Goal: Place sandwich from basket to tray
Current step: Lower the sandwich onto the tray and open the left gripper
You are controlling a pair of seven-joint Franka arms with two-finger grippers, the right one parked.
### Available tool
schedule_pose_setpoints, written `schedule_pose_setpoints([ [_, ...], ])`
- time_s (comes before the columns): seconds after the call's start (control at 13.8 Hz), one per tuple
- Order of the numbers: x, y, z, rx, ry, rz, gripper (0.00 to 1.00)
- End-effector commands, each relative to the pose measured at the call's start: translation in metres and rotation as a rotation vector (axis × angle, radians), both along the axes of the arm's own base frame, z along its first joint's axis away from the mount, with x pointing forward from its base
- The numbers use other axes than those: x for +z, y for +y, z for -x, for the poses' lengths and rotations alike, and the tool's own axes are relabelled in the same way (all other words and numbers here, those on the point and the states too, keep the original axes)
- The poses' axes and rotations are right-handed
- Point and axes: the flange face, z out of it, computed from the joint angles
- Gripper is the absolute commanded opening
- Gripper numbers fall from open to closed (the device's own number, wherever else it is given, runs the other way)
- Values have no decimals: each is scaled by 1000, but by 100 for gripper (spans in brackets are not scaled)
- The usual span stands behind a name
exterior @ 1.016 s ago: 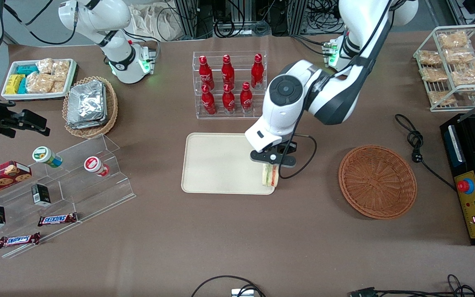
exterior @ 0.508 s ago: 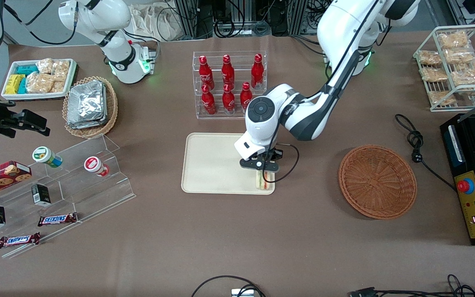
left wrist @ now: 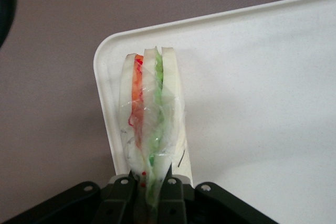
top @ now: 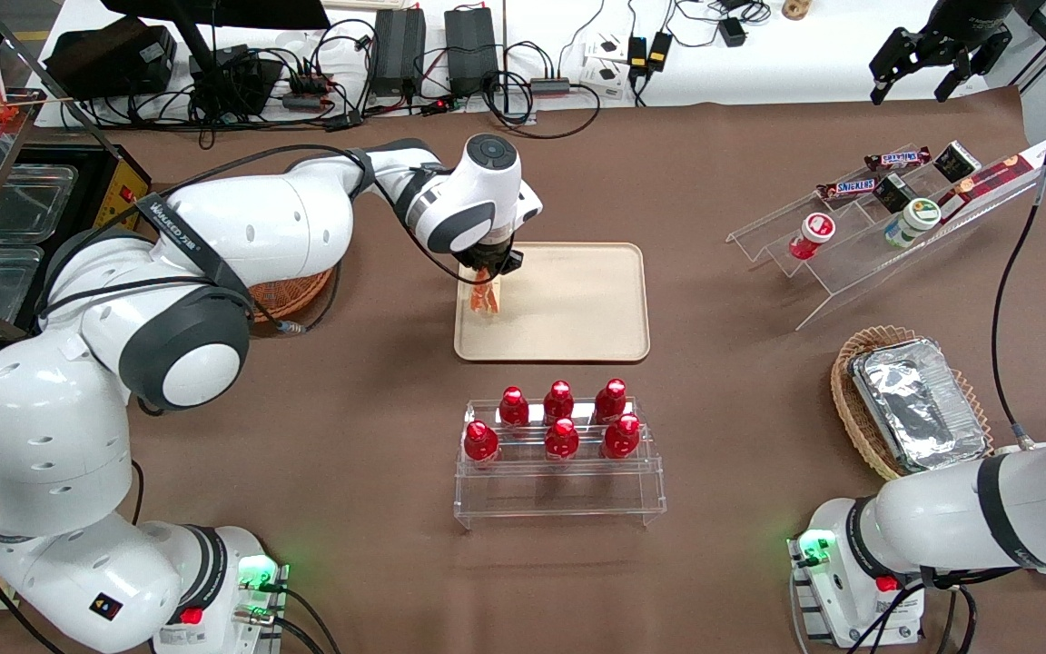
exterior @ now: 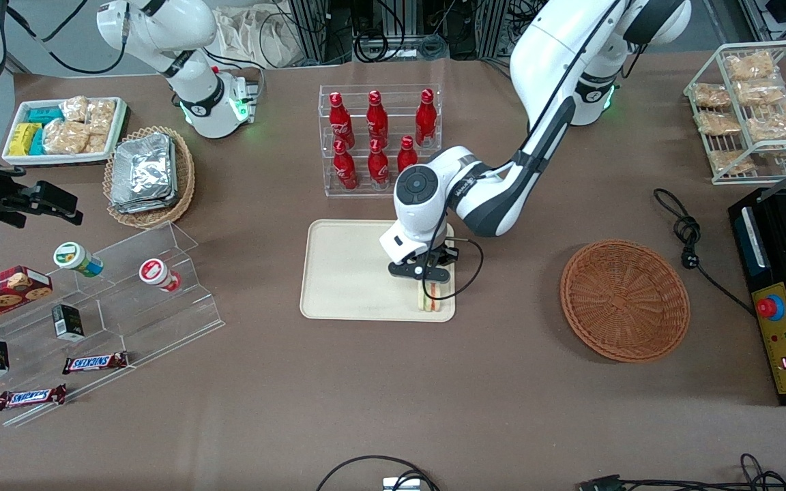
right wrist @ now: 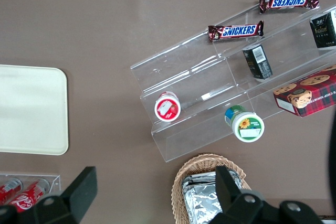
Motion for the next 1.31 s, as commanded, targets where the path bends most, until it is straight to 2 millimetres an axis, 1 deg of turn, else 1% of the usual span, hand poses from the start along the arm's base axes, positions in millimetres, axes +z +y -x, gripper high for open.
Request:
schedule_pose_setpoints([
  [0.0, -8, -1, 2, 7, -31, 4, 0],
  [0.07, -9, -1, 2, 10, -31, 3, 3],
  [0.15, -8, -1, 2, 13, -30, 3, 48],
  [0.22, -5, -1, 2, 12, -34, 4, 99],
  [0.36, 0, -2, 2, 13, -39, 9, 100],
  [0.51, 14, -2, 0, 11, -53, 18, 100],
  [0.58, 27, 3, -6, 21, -67, 28, 100],
  [0.65, 39, 15, -18, 47, -83, 31, 100],
  [0.87, 79, 28, -28, 100, -100, 68, 100],
  [1.02, 111, 41, -34, 137, -90, 107, 100],
  [1.09, 127, 63, -46, 140, -77, 111, 100],
  [1.23, 161, 113, -68, 128, -43, 140, 100],
])
